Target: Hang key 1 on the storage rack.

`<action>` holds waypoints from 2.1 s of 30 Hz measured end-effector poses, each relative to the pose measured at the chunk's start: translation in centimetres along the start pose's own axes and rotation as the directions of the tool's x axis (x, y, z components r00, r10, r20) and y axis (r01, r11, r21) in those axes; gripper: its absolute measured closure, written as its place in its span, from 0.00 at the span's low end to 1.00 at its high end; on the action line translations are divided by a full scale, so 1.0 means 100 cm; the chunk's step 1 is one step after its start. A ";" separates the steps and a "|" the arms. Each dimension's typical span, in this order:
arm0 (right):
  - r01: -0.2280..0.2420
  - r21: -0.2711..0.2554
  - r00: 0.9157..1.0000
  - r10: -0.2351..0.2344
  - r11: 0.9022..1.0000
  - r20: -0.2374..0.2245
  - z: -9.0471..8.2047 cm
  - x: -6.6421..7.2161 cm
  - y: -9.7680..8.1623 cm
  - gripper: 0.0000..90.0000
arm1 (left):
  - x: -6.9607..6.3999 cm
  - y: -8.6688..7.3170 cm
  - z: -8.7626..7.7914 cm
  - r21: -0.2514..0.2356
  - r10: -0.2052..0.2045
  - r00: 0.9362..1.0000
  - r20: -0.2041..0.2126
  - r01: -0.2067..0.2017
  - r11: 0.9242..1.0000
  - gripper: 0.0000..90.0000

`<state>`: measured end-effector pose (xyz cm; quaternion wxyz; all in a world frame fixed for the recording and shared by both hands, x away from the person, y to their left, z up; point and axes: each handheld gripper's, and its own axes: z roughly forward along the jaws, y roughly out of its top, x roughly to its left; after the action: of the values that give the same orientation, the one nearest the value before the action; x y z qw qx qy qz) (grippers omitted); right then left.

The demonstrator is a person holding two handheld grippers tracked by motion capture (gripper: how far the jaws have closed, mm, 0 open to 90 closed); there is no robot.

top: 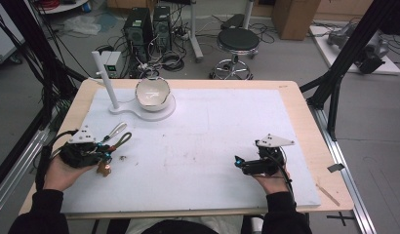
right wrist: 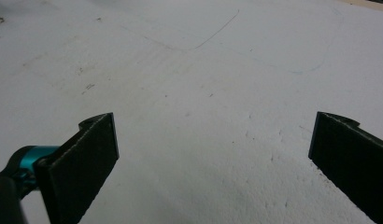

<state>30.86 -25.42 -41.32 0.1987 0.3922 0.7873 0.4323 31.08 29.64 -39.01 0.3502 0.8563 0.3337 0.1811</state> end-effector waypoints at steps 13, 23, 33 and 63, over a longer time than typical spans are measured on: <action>0.003 -0.001 1.000 -0.003 1.000 -0.008 0.001 -0.001 0.000 0.01 | 0.012 0.037 -0.026 0.006 0.073 0.996 -0.050 -0.072 0.997 0.82; -0.001 0.002 1.000 0.001 1.000 -0.009 0.001 -0.002 0.000 0.01 | 0.029 0.055 -0.044 -0.022 0.070 0.994 -0.086 -0.072 0.997 0.83; 0.002 0.000 1.000 -0.002 1.000 0.000 0.001 -0.001 0.000 0.01 | 0.039 0.079 -0.061 -0.031 0.095 0.989 -0.114 -0.099 0.995 0.83; -0.027 -0.011 0.999 0.027 1.000 -0.017 0.002 -0.004 -0.002 0.01 | 0.080 0.115 -0.080 -0.046 0.062 0.964 -0.259 -0.077 0.996 0.83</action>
<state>31.11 -25.66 -41.66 0.1883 0.3980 0.7811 0.4427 37.54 33.01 -24.62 0.3208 0.8266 0.3410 0.3122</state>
